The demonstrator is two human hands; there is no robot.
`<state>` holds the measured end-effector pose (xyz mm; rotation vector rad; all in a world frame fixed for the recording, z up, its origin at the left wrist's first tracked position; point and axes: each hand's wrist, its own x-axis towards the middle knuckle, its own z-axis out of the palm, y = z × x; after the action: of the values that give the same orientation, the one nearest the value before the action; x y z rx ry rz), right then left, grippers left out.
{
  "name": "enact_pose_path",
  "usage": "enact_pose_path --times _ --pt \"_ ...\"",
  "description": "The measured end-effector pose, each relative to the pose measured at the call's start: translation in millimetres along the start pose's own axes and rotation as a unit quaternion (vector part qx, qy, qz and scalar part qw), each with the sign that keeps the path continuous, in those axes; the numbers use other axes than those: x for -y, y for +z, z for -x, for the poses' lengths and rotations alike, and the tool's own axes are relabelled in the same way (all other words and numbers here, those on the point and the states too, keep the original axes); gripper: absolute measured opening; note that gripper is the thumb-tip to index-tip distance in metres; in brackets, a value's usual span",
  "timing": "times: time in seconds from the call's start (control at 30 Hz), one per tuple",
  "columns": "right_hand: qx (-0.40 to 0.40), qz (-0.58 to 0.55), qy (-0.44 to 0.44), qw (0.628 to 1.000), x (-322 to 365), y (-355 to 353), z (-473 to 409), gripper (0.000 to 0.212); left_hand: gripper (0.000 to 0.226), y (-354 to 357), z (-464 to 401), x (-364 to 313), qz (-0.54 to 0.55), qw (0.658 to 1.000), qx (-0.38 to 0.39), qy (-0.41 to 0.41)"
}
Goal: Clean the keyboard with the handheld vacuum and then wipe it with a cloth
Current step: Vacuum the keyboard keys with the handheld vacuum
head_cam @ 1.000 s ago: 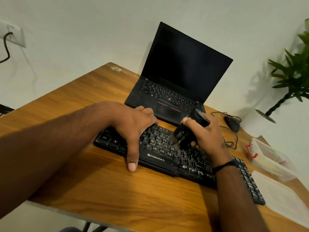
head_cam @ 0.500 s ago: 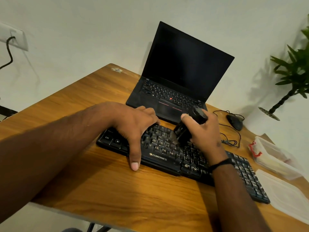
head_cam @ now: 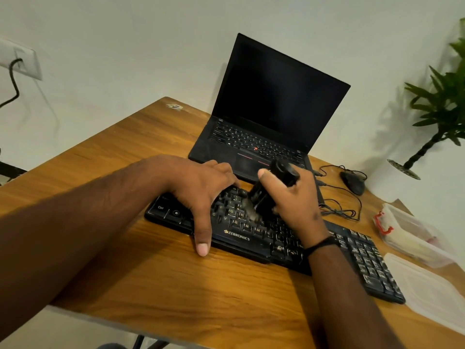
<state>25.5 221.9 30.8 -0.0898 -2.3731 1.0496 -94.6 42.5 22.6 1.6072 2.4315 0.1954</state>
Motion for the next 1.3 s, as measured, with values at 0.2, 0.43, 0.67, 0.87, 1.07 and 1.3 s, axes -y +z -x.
enact_pose_path --times 0.2,0.43,0.67,0.87,1.07,1.3 --pt "0.031 -0.024 -0.005 0.999 -1 -5 4 0.034 0.12 0 1 1 0.004 1.0 0.0 -0.006" --pt "0.017 -0.005 0.001 1.0 -1 -6 -1 0.031 0.114 -1 2 -2 0.002 1.0 -0.007 0.001" --pt "-0.023 0.042 0.011 0.999 -7 -10 -5 0.028 0.138 -15 5 -3 0.066 0.994 0.086 -0.009" --pt "0.01 0.031 -0.028 0.999 -3 0 -2 0.035 0.138 -14 4 -5 0.062 0.994 0.087 -0.012" --pt "0.031 -0.002 -0.025 0.999 -1 -5 1 0.034 0.141 -14 5 -4 0.063 0.994 0.087 -0.008" --pt "-0.011 0.014 -0.005 1.0 -5 -6 -4 0.038 0.141 -15 5 -3 0.059 0.994 0.086 -0.01"
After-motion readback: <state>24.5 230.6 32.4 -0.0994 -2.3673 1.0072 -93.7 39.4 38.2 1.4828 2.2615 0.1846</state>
